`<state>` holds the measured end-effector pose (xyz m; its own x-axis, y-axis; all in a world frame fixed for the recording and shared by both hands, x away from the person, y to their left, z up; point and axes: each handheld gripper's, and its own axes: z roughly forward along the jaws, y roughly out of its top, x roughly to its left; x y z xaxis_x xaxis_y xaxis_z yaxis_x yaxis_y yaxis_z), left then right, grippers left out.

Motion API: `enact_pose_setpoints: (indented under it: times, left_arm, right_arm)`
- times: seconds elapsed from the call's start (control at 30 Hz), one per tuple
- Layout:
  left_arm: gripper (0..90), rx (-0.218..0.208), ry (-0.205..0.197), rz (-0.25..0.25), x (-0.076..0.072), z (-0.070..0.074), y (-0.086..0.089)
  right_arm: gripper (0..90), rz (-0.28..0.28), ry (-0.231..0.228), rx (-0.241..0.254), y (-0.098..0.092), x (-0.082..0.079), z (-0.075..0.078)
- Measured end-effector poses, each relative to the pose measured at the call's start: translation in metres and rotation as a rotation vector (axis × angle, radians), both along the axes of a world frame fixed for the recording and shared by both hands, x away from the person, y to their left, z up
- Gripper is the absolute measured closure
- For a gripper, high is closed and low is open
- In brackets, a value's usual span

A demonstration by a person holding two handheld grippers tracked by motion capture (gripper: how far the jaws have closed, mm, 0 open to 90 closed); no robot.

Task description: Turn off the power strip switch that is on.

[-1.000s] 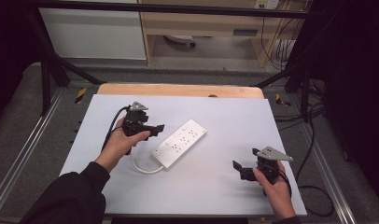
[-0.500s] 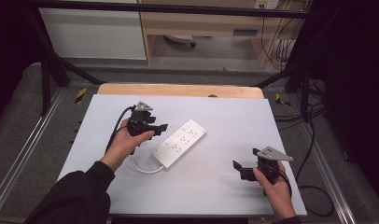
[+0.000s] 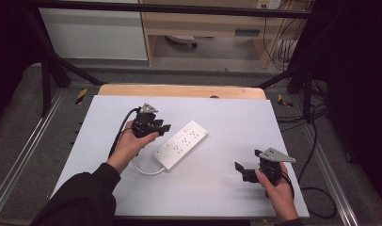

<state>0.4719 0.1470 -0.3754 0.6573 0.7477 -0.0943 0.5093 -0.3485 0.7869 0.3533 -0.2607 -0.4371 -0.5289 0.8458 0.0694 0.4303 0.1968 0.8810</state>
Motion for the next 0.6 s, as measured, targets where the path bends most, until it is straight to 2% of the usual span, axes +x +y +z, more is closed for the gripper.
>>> enact_pose_setpoints:
  times: [0.37, 0.6]
  left_arm:
    - [73.3, 0.001, 0.001, -0.021, -0.0003, -0.0031, -0.0063]
    - [81.6, -0.016, -0.007, -0.007, 0.0012, -0.004, -0.0063]
  right_arm:
    - [3.0, 0.002, -0.001, 0.001, 0.0002, -0.0001, 0.0002]
    - [3.0, 0.002, -0.004, 0.001, 0.0002, -0.0006, 0.0006]
